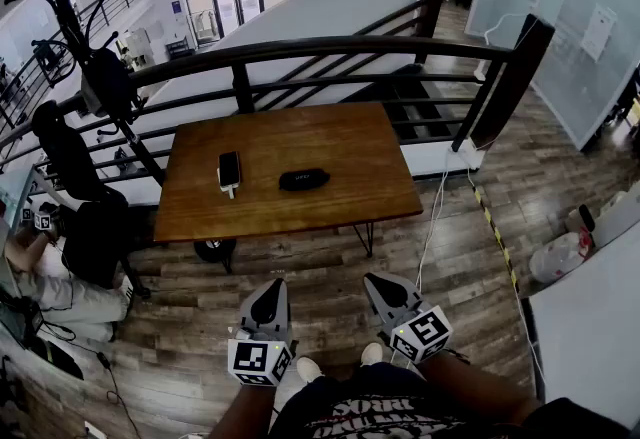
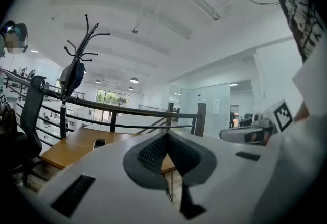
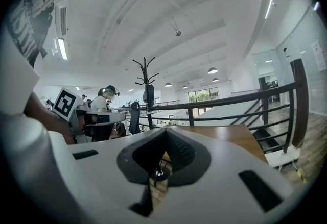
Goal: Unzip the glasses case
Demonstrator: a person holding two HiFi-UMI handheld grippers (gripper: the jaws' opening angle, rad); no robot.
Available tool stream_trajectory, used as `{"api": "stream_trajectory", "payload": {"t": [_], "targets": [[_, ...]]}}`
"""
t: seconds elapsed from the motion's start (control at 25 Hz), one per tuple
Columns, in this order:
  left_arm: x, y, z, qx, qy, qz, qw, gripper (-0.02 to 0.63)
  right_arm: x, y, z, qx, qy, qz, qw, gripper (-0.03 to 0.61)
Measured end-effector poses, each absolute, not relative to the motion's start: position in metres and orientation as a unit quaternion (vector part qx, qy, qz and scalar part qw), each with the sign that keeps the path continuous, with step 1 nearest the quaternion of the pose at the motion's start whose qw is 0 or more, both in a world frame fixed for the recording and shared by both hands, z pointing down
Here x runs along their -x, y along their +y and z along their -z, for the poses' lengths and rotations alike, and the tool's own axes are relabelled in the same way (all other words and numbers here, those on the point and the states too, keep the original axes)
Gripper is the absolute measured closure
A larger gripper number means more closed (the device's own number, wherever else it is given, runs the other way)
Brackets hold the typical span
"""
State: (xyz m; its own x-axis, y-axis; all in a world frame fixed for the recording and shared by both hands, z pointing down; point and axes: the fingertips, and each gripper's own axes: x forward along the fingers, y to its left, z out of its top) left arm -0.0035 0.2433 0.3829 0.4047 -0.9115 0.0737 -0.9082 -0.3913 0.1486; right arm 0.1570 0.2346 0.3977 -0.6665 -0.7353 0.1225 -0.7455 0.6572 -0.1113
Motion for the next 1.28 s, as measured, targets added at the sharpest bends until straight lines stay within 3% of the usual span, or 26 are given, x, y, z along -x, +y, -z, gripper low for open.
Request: {"api": "stream_trajectory", "payload": {"t": [1.28], "targets": [[0.051, 0.19, -0.387, -0.847, -0.525, 0.008, 0.078, 0.609, -0.123, 0.191, -0.393, -0.445, -0.893, -0.066, 0.014, 0.58]]}}
